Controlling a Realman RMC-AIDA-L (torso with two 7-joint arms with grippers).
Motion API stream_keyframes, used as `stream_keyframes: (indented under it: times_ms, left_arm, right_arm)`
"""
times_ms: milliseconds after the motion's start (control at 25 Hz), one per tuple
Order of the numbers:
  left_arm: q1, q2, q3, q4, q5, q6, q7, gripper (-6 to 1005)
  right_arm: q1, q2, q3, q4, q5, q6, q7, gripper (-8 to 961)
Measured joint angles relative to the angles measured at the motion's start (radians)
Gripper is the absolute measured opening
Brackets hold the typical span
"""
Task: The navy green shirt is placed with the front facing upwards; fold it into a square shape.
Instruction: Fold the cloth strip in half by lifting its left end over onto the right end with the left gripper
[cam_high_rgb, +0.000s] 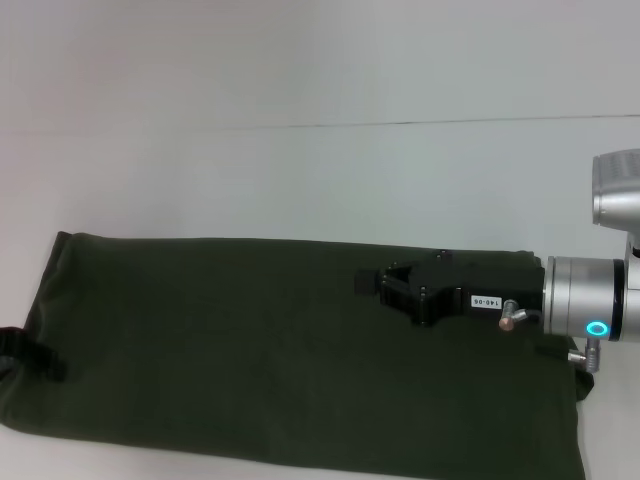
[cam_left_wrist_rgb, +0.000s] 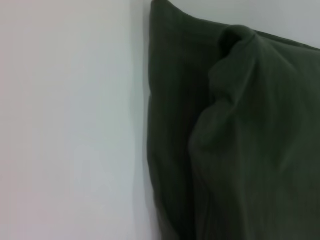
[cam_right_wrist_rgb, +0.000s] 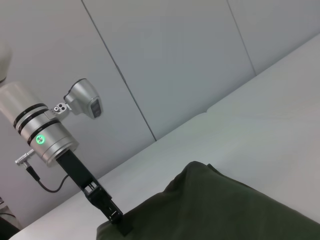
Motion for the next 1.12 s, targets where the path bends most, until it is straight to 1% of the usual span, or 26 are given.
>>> stream_keyframes:
  times_ms: [160,360,720,920,1120]
  left_arm:
    - [0.0,-0.005,0.004,0.001,0.0,-0.002,0.006,546]
    - [0.0,-0.008,0.002,0.002,0.0,-0.004,0.013,311]
    - [-0.003,-0.011,0.0,0.002,-0.013,0.006,0.07,74]
    - [0.0,-0.011,-0.002,0.01,-0.075,0.024,0.093,27]
    - [0.002,-0.011,-0.009,0.016,-0.146,0.061,0.118,27]
  right_arm:
    - [0.0,0.0,0.0,0.0,0.0,-0.001,0.0,0]
    - [-0.001,0.0,-0.001,0.0,0.0,-0.002,0.0,3]
    - [-0.002,0.0,0.0,0.0,0.001,-0.002,0.0,8]
    - [-0.002,0.0,-0.001,0.0,-0.001,-0.002,0.0,11]
    - [-0.002,0.0,-0.003,0.0,-0.004,-0.002,0.0,14]
